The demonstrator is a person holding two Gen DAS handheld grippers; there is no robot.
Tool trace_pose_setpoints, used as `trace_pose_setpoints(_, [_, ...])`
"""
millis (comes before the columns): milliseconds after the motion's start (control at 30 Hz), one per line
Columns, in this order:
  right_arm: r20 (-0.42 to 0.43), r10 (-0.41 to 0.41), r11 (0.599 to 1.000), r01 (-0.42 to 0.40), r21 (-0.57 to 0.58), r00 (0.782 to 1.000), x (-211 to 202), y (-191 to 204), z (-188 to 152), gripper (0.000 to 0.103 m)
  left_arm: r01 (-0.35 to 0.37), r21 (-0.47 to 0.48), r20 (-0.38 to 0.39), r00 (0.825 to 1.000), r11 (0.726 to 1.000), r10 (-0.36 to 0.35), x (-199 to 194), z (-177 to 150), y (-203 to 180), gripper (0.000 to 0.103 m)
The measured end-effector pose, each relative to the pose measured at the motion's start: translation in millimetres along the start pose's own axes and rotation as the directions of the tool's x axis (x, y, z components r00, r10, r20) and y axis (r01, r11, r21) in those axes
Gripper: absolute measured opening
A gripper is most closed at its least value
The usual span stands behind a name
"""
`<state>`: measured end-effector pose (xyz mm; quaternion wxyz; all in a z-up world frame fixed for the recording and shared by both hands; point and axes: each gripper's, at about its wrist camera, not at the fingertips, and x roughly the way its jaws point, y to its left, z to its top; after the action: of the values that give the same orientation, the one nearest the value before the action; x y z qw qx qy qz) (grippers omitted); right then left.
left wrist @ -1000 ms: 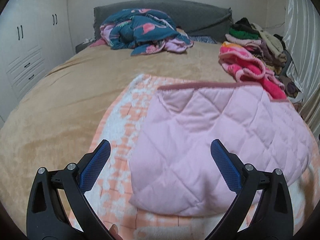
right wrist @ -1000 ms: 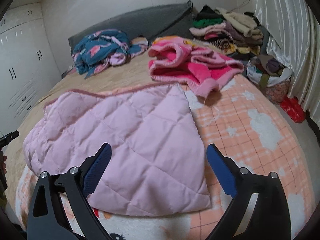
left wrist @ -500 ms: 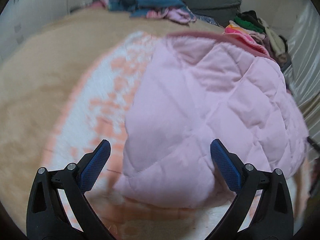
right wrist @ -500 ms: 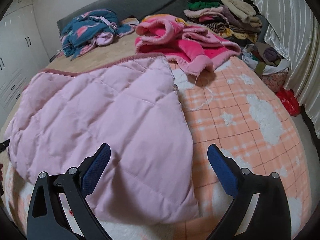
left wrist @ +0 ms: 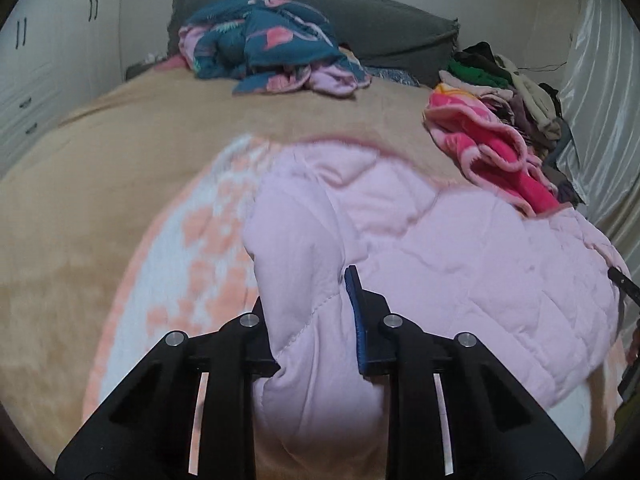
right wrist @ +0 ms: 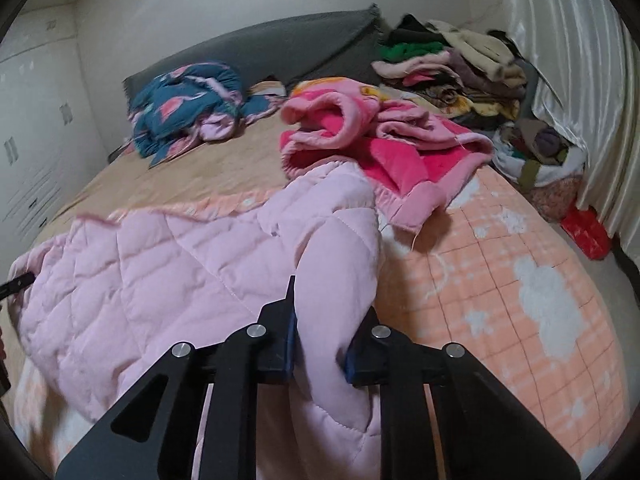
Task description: Fold large clothes
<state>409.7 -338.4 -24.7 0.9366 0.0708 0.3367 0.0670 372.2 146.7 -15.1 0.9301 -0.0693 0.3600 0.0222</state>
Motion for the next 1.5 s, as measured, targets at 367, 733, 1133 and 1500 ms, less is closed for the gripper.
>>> trace_pose_setpoints(367, [-0.099,-0.090,0.995,0.095,0.041,0.991,67,-7,-10,0.017,-0.078,0.016,-0.080,0.994,0.997,0.079,59,1,2,0.018])
trace_pose_setpoints(733, [-0.138,-0.091,0.991,0.103,0.081,0.986,61,-13,-24,0.023,-0.095,0.022,-0.095,0.991,0.995,0.097,56,-3,3,0.029])
trace_pose_setpoints(1133, [-0.112,-0.106,0.983,0.120,0.136,0.988,6,-24,-32,0.094,-0.104,-0.021,-0.078,0.992,0.994,0.102,17,-5,8,0.067])
trace_pose_setpoints(1500, [-0.025,-0.063,0.980,0.067,0.188,0.998,-63,-17,-27,0.099,-0.044,-0.083,-0.078,0.996,0.996,0.038,-21,-9,1,0.094])
